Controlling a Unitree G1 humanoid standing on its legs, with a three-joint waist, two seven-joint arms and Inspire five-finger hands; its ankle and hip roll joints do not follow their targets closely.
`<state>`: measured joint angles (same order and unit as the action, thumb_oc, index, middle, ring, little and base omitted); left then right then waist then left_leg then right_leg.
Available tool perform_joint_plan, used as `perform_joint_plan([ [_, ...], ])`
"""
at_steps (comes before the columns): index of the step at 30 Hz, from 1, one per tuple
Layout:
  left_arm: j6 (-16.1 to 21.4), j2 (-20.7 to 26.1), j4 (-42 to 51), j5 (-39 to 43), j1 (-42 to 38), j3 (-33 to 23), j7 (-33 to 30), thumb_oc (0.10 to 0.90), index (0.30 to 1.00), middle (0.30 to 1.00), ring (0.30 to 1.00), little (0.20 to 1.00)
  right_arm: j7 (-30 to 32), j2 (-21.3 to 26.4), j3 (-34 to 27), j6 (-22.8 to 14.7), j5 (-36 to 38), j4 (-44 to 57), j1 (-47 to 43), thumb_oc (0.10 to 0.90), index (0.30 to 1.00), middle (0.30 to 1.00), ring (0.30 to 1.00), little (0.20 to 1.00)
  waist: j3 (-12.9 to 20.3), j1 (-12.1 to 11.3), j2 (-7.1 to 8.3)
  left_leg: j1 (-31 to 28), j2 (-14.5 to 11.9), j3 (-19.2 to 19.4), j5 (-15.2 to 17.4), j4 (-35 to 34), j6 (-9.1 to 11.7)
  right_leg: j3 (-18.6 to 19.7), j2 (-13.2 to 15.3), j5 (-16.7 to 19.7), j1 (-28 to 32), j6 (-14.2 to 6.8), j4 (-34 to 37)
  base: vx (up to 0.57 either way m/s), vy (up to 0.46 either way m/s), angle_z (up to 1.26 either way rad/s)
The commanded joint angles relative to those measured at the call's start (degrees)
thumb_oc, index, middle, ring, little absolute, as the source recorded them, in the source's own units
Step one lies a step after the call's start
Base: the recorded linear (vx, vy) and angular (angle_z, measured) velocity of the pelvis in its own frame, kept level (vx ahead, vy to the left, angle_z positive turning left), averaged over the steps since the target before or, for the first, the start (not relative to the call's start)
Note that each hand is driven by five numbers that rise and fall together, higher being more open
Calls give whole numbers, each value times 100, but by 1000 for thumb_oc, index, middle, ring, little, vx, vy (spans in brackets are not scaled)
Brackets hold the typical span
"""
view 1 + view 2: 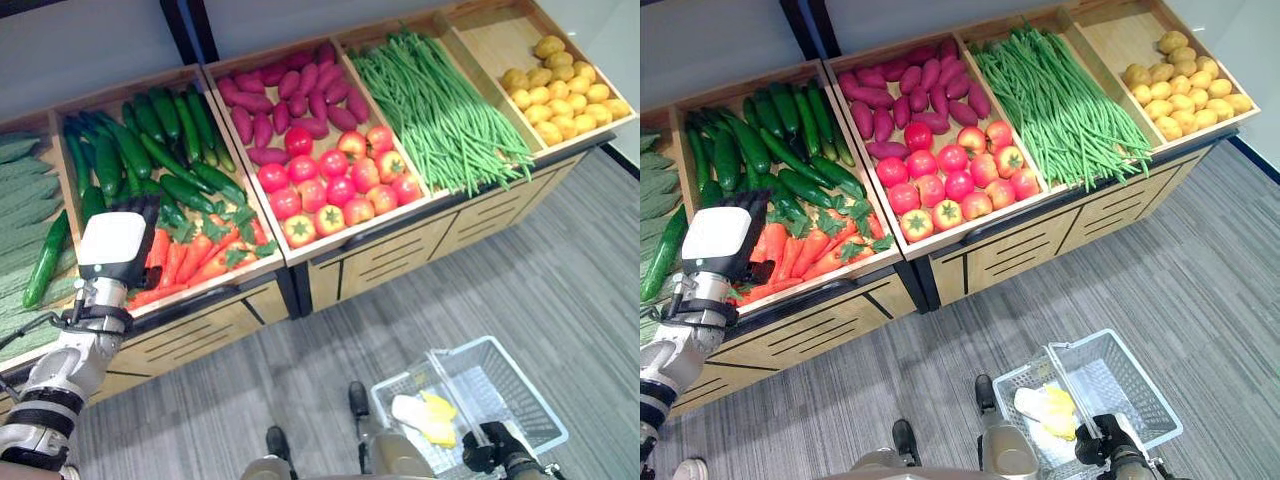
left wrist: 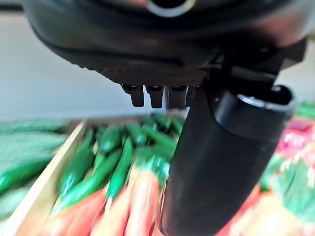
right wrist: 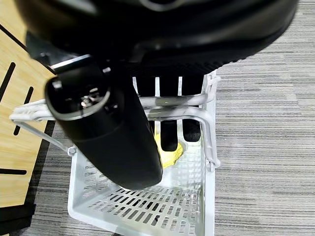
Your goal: Get the vegetables into the basket
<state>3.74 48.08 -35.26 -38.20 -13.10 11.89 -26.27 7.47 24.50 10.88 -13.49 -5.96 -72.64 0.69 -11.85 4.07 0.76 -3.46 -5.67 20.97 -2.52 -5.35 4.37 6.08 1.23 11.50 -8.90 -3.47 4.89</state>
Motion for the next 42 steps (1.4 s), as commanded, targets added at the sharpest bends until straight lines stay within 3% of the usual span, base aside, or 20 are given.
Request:
perform_joint_plan([
  [1,-85,201,-96,144,-803,-180,-449,900,1000,1000,1000,1000,155,188,279,-155,-13,61,-67,400,300,300,300,300,56,23,164,-195,53,-450,204,35,205,164,435,-209,-200,-573,-456,0,0,0],
  [29,-277,-366,-1024,852,-1704,252,-722,900,1000,1000,1000,1000,211,194,464,-85,141,56,-229,400,300,300,300,300,-49,99,201,-13,-6,-417,117,35,237,203,325,-194,-440,-521,-500,0,0,0],
  [30,-280,-399,-1159,892,-1722,265,-734,669,676,676,676,676,211,189,479,-84,138,35,-249,400,300,300,300,300,-55,97,204,-3,-11,-411,116,35,239,201,321,-189,-450,-519,-493,0,0,0],
  [31,-306,-429,-1274,913,-1712,279,-729,555,517,517,517,517,218,187,497,-87,136,46,-261,400,300,300,300,300,-61,101,211,3,-12,-407,115,35,238,205,312,-189,-458,-515,-494,0,0,0],
  [32,-322,-457,-1402,947,-1717,284,-735,400,300,300,300,300,224,184,502,-93,142,55,-268,400,300,300,300,300,-68,103,215,9,-14,-403,108,35,239,206,305,-186,-468,-514,-496,0,0,0],
  [42,-397,-664,-1952,1157,-1719,335,-713,400,300,300,300,300,280,151,575,-101,139,4,-333,400,300,300,300,300,-99,94,223,15,-44,-366,97,35,251,246,265,-184,-517,-496,-509,2,1,-2],
])
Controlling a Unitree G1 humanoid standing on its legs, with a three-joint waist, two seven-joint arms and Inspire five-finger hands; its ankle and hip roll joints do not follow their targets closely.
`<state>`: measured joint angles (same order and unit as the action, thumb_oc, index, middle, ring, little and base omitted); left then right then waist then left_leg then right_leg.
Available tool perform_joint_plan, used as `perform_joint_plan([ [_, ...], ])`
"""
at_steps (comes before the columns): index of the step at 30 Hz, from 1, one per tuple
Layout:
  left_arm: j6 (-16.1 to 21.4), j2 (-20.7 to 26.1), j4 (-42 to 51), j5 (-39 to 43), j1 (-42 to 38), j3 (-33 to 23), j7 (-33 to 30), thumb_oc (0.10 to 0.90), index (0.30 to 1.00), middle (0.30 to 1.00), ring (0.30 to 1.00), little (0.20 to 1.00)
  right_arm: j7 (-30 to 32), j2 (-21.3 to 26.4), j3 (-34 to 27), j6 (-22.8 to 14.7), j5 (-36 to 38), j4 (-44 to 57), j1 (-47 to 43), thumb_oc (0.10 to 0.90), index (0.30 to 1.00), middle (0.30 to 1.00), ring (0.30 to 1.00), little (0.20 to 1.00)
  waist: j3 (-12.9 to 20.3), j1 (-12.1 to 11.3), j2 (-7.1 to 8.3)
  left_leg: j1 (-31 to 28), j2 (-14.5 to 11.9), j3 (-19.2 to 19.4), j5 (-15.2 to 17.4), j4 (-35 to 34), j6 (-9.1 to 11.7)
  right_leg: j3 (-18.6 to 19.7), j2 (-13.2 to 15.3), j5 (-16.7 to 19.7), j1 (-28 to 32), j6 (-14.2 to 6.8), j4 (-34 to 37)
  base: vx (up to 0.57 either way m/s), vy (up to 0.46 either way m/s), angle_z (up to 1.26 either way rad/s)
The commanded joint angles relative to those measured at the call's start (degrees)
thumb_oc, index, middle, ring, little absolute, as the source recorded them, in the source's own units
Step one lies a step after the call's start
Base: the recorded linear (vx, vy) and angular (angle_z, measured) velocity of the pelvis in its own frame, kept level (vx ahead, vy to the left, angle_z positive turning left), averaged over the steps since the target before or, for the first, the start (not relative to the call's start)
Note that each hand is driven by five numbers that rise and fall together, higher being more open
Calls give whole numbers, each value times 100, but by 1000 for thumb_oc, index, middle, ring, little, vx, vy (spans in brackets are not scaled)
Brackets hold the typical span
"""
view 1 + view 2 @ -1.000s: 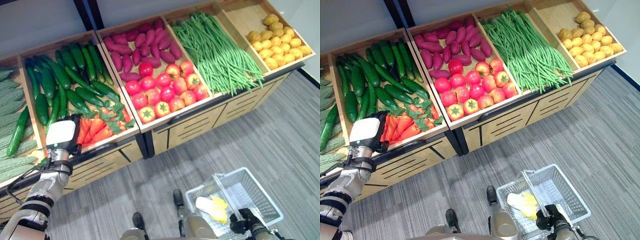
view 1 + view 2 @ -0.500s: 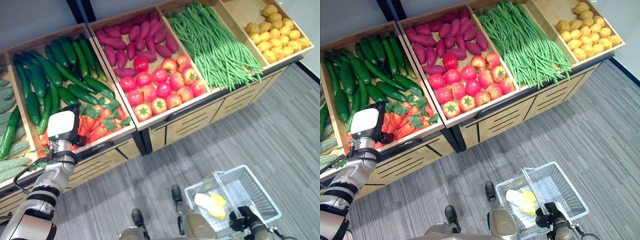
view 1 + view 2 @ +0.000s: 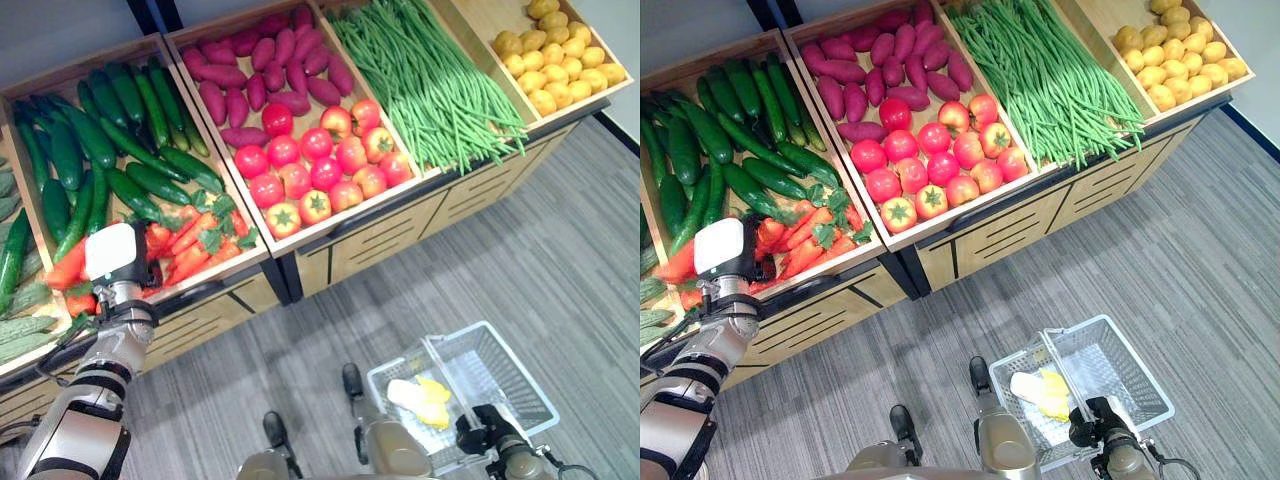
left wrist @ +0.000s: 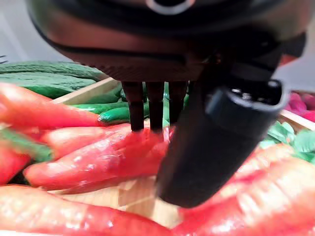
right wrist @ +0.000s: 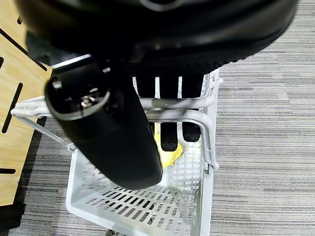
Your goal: Get the vegetables into the basket
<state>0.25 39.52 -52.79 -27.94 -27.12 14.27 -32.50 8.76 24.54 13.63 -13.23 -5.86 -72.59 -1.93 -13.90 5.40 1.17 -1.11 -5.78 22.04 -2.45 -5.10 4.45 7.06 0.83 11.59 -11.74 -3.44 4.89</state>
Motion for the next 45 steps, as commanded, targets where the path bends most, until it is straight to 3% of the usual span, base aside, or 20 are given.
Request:
perform_joint_plan([
  [1,-64,197,-219,129,-320,87,-106,400,300,300,300,300,158,150,307,-132,132,8,-69,400,300,300,300,300,105,-39,180,-231,-34,-465,89,10,246,149,305,-191,-231,-498,-508,3,2,-6],
  [18,-1,655,573,-18,-391,-159,-349,400,300,300,300,300,143,161,251,-120,140,-20,0,400,300,300,300,300,167,-63,133,-363,-28,-504,140,10,250,113,334,-213,-89,-510,-495,1,0,-1],
  [23,129,1018,1387,-61,-308,-608,-608,400,300,300,300,300,90,192,174,-122,146,-34,87,400,300,300,300,300,249,-85,119,-403,-9,-537,171,10,245,82,373,-227,-12,-520,-479,0,0,0],
  [40,527,971,2460,-2,72,-1020,-580,400,300,300,300,300,35,187,115,-108,136,-36,105,400,300,300,300,300,381,-96,162,-482,38,-582,228,10,219,78,430,-247,115,-528,-451,0,0,1],
  [45,963,694,3337,220,457,-1064,-201,400,300,300,300,300,43,170,-31,-104,157,-36,174,400,300,300,300,300,409,-116,146,-523,58,-607,253,10,194,70,460,-272,162,-532,-467,0,2,3],
])
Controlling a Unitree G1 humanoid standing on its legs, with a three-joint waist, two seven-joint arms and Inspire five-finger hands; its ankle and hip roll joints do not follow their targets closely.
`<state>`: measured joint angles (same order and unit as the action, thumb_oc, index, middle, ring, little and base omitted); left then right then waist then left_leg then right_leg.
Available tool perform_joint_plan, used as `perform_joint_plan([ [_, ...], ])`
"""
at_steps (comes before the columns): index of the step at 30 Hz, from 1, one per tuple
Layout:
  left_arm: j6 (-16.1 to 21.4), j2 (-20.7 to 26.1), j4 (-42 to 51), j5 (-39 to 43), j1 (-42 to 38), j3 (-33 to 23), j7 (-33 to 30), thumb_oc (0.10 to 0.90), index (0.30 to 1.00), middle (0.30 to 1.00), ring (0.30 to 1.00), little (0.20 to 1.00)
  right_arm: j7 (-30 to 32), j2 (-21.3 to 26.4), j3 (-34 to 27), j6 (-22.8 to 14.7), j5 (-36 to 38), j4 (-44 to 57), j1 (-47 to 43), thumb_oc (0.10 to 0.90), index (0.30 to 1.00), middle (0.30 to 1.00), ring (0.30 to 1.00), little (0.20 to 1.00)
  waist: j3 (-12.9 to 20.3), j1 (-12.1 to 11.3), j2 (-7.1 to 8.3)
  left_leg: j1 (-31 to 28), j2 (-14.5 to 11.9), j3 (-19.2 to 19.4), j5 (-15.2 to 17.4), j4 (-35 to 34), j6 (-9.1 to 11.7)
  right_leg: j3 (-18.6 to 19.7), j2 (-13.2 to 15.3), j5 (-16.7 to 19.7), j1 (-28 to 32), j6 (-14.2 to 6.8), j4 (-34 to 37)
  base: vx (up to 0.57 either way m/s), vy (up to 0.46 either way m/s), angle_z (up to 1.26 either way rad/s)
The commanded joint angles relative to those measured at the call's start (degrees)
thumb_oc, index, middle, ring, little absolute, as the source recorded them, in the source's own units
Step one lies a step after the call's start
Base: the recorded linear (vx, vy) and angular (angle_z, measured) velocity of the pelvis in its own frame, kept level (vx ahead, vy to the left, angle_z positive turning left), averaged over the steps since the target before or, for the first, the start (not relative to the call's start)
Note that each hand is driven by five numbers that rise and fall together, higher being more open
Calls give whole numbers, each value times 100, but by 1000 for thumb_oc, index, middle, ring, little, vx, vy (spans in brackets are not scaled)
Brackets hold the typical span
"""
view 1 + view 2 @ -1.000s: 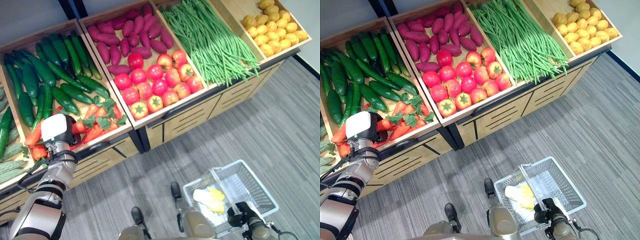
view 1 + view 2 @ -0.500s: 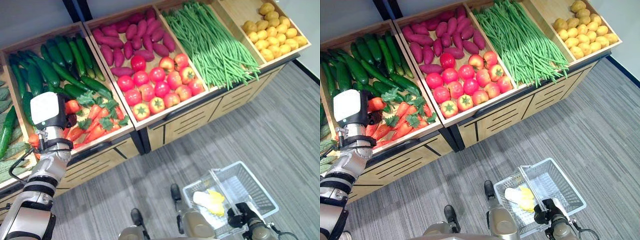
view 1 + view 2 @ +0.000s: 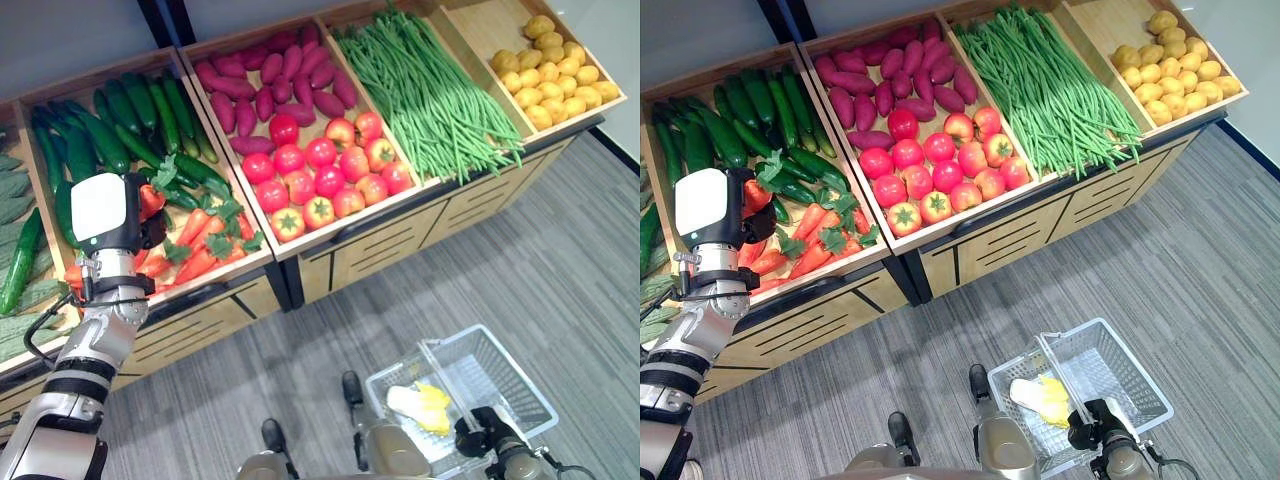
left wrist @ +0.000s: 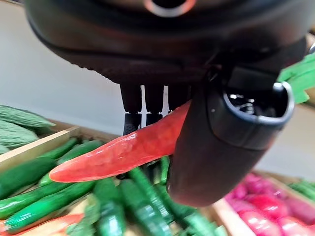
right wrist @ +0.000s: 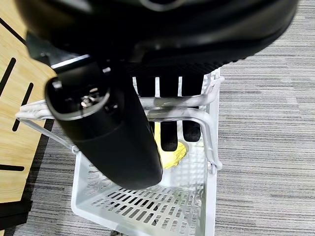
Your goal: Get the vegetables into the basket
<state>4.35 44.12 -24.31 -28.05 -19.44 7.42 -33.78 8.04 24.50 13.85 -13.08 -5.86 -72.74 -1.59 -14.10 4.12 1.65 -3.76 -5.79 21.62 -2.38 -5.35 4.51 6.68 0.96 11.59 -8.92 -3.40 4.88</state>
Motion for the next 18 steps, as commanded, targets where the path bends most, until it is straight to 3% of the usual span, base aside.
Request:
perform_joint_plan([
  [1,553,233,505,235,-294,-393,-61,400,300,300,300,300,115,178,-51,-118,156,-19,142,400,300,300,300,300,431,14,94,-260,59,-564,246,35,188,108,448,-272,-119,-536,-466,3,2,4],
  [4,795,25,906,565,-67,-428,126,400,300,300,300,300,86,163,-106,-116,178,7,194,400,300,300,300,300,459,12,84,-305,80,-565,267,35,168,95,468,-271,-76,-546,-459,1,1,1],
  [18,821,214,1301,283,51,-204,479,400,300,300,300,300,35,162,-144,-130,222,28,250,400,300,300,300,300,472,26,42,-348,98,-528,286,35,147,130,473,-257,-67,-564,-461,0,0,0],
])
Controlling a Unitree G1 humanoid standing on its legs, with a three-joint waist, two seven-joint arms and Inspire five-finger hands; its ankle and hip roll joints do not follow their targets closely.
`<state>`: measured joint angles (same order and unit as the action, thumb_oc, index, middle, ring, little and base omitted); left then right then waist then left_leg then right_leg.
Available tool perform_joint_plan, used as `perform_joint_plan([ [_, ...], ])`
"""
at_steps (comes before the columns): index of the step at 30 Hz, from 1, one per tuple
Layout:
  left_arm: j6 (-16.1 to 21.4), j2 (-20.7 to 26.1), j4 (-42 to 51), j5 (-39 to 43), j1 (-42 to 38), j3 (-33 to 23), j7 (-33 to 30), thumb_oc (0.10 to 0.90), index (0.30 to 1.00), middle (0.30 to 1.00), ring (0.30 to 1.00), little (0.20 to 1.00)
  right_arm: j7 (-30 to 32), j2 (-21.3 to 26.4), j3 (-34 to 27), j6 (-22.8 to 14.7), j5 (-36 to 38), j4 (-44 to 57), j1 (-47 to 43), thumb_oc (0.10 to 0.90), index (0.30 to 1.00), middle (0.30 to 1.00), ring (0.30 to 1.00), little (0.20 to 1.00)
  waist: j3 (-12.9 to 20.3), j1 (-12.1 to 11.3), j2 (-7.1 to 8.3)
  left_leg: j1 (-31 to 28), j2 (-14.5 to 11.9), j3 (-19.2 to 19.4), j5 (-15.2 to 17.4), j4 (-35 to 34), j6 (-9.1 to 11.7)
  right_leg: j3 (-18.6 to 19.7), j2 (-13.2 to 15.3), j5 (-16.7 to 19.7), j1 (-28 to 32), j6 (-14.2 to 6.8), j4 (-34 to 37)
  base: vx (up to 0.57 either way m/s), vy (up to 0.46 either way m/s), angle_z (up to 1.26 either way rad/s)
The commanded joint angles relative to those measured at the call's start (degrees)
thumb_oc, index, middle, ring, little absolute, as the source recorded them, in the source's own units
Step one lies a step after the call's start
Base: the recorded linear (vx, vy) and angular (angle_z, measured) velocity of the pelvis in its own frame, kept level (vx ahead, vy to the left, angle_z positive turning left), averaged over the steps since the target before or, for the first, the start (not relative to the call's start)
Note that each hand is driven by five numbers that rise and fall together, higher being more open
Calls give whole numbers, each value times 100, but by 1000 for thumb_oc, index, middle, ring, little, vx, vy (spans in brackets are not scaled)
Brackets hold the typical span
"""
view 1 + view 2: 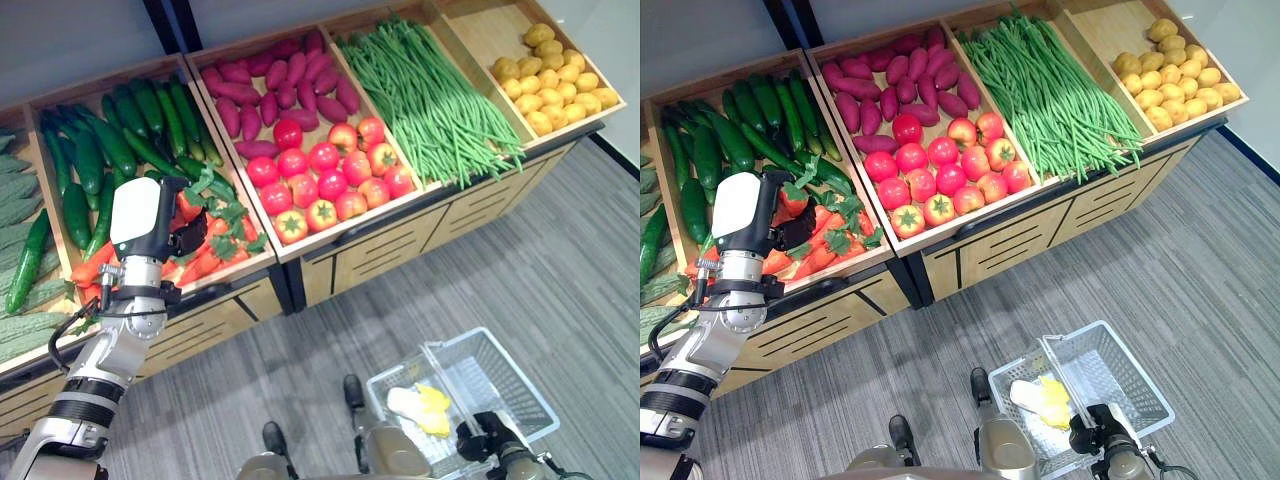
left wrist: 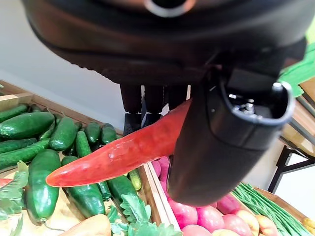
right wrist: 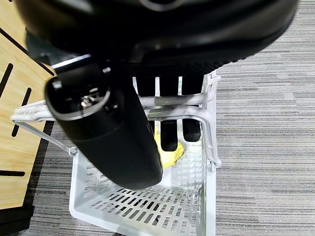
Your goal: Get the vegetables into the basket
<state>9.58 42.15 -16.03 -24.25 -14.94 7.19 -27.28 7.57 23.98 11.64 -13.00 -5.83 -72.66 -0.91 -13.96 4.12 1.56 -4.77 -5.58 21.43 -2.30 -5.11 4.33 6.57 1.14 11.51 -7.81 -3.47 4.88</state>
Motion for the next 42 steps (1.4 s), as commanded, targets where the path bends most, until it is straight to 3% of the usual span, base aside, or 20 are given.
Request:
perform_joint_plan([
  [1,297,412,474,-97,-400,-179,-169,400,300,300,300,300,81,211,76,-137,220,20,185,400,300,300,300,300,456,24,53,-248,77,-508,279,11,164,142,455,-250,-178,-558,-461,0,0,0],
  [6,256,822,560,-553,-441,17,-21,400,300,300,300,300,47,241,62,-146,238,27,219,400,300,300,300,300,467,21,23,-292,103,-476,303,11,152,164,461,-255,-153,-571,-456,0,0,0],
  [16,267,875,746,-649,-485,74,89,400,300,300,300,300,27,227,64,-136,238,18,218,400,300,300,300,300,470,22,0,-424,213,-389,347,11,85,260,453,-285,-134,-600,-506,2,19,-4],
  [19,280,875,796,-630,-515,96,126,400,300,300,300,300,30,226,54,-128,241,25,190,400,300,300,300,300,433,9,33,-425,247,-354,354,73,63,305,458,-288,-138,-604,-540,-20,22,-9],
  [22,337,945,956,-606,-687,231,187,400,300,300,300,300,64,291,2,-122,289,126,118,400,300,300,300,300,302,38,141,-105,286,-315,587,672,-2,447,490,-297,-274,-629,-823,-99,59,-12],
  [24,348,975,990,-614,-796,361,179,400,300,300,300,300,99,320,-38,-134,296,209,118,400,300,300,300,300,229,126,158,-76,320,-268,639,690,-92,579,448,-255,-508,-721,-1168,-110,129,-15],
  [26,348,944,1005,-625,-869,442,155,400,300,300,300,300,113,320,-68,-131,282,291,139,400,300,300,300,300,173,233,185,-151,417,-119,632,492,-178,679,461,149,-790,-990,-1355,-129,157,-23],
  [28,345,944,1012,-620,-921,470,142,400,300,300,300,300,112,258,-72,-98,276,264,106,400,300,300,300,300,153,239,192,-184,442,115,547,287,-218,517,562,525,-1035,-1119,-1315,-151,94,-54],
  [30,341,1024,1046,-603,-985,521,124,400,300,300,300,300,128,164,-77,-82,325,269,125,400,300,300,300,300,144,172,157,-161,361,355,454,216,-248,-54,672,225,-1112,-982,-1510,-164,83,-76],
  [32,330,1087,1126,-558,-1010,494,158,400,300,300,300,300,125,123,-57,-73,335,268,126,400,300,300,300,300,134,71,74,-107,235,587,406,243,-286,-724,885,-275,-1066,-706,-2064,-151,108,-87],
  [34,289,1197,1252,-528,-918,302,194,400,300,300,300,300,148,109,-58,-61,308,241,108,400,300,300,300,300,213,-56,19,-145,165,835,468,206,-290,-1362,1174,-758,-732,-628,-2517,-96,98,-76],
  [36,292,1281,1387,-513,-762,94,224,400,300,300,300,300,154,82,-40,-53,246,240,69,400,300,300,300,300,289,-174,35,-117,86,1203,403,199,-298,-1783,1429,-857,-459,-602,-2669,-124,-16,-68],
  [37,291,1288,1422,-510,-706,44,237,400,300,300,300,300,155,83,-22,-49,242,243,67,400,300,300,300,300,285,-175,41,-134,86,1224,409,203,-291,-1764,1425,-868,-457,-602,-2677,-98,-77,-108],
  [38,297,1355,1481,-507,-543,-132,257,400,300,300,300,300,143,65,11,-34,165,291,-5,400,300,300,300,300,367,-289,83,-89,-4,1526,377,236,-281,-1970,1615,-775,-244,-627,-2703,-57,-108,-113],
  [39,308,1359,1499,-511,-393,-229,288,400,300,300,300,300,143,52,38,-30,146,303,-11,400,300,300,300,300,413,-309,154,-110,-27,1716,365,282,-245,-1916,1564,-680,-119,-682,-2494,-70,-185,-107],
  [42,318,1322,1490,-543,-298,-317,277,400,300,300,300,300,157,39,52,-33,141,301,60,400,300,300,300,300,509,-361,278,-107,-151,2039,330,462,-111,-2017,1376,-873,204,-677,-1713,13,-186,-95],
])
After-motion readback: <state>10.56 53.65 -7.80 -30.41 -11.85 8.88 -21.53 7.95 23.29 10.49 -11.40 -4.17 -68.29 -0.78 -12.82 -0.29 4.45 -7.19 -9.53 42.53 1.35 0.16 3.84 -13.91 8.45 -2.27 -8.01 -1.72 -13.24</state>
